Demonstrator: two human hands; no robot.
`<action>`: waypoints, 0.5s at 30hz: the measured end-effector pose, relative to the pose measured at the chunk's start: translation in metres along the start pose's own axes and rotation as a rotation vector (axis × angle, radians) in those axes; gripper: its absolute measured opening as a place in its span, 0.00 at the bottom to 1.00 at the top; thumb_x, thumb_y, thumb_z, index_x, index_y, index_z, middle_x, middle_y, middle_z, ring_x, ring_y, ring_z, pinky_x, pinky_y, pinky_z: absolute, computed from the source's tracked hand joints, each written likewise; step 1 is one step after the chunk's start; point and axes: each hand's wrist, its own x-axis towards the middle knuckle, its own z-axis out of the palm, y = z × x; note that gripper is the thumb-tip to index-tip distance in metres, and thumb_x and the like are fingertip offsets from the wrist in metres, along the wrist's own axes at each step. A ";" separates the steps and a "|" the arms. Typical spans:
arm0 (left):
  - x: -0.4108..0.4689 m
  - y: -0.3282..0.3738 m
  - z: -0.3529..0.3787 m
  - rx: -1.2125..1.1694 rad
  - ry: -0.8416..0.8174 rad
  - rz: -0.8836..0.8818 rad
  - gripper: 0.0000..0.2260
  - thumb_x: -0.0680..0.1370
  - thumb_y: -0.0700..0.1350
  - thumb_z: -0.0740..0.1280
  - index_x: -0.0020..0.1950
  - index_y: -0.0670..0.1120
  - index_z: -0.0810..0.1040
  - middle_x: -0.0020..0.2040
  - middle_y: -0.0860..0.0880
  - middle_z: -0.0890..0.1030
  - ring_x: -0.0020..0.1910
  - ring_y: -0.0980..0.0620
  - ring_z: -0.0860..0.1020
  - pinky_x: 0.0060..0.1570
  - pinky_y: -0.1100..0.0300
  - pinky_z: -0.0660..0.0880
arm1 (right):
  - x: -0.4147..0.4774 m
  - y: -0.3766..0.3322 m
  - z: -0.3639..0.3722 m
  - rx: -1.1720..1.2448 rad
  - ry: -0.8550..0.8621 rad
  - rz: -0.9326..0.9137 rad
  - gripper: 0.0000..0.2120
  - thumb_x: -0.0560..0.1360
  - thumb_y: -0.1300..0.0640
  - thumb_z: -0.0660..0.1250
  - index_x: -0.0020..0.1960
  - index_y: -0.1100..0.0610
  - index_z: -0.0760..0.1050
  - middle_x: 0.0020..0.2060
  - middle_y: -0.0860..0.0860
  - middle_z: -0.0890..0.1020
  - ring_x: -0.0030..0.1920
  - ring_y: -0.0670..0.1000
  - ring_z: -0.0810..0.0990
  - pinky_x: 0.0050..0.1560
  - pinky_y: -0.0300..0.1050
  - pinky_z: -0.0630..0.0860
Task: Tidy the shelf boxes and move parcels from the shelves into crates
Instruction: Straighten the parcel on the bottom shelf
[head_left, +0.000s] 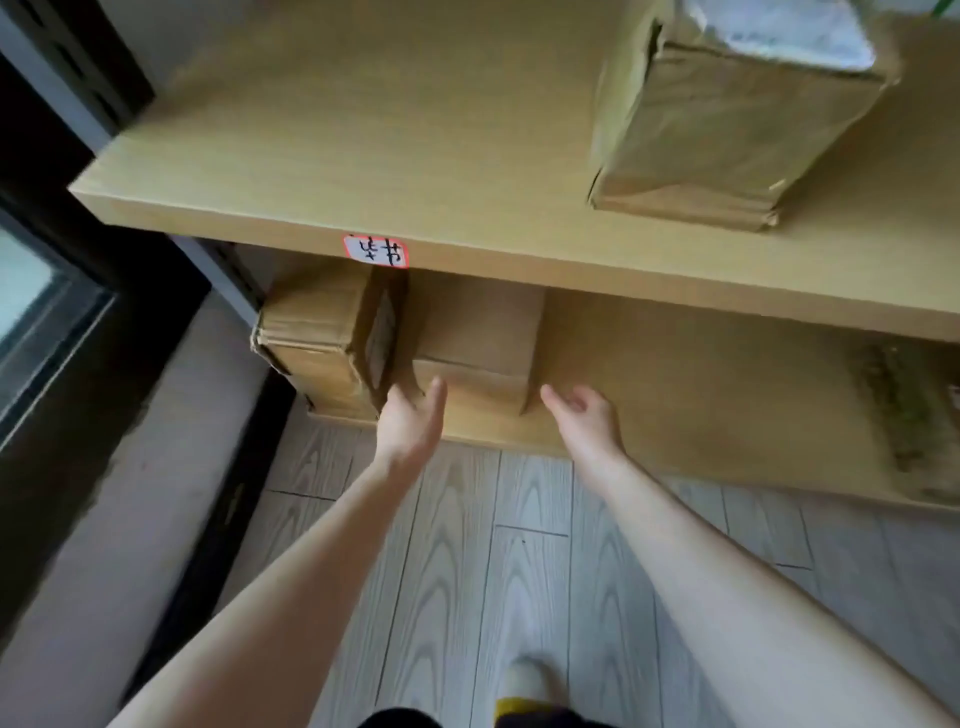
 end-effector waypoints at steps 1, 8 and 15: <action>0.019 -0.007 0.010 -0.059 0.020 -0.003 0.28 0.79 0.58 0.55 0.68 0.36 0.66 0.65 0.38 0.73 0.63 0.41 0.72 0.64 0.50 0.69 | 0.017 0.002 0.012 0.019 -0.007 -0.021 0.28 0.74 0.47 0.66 0.68 0.61 0.66 0.65 0.57 0.73 0.64 0.55 0.72 0.58 0.42 0.66; 0.082 -0.040 0.052 -0.482 0.155 -0.002 0.27 0.80 0.59 0.49 0.71 0.42 0.66 0.69 0.44 0.71 0.68 0.45 0.67 0.66 0.57 0.61 | 0.074 0.024 0.058 0.237 -0.066 -0.111 0.28 0.75 0.43 0.61 0.71 0.54 0.61 0.67 0.51 0.70 0.62 0.51 0.69 0.59 0.44 0.65; 0.064 -0.032 0.050 -0.698 0.079 0.070 0.21 0.73 0.54 0.68 0.60 0.45 0.73 0.51 0.52 0.79 0.51 0.55 0.77 0.56 0.58 0.73 | 0.068 0.052 0.030 0.574 -0.057 0.140 0.17 0.78 0.53 0.59 0.66 0.51 0.67 0.62 0.50 0.73 0.59 0.52 0.74 0.63 0.49 0.71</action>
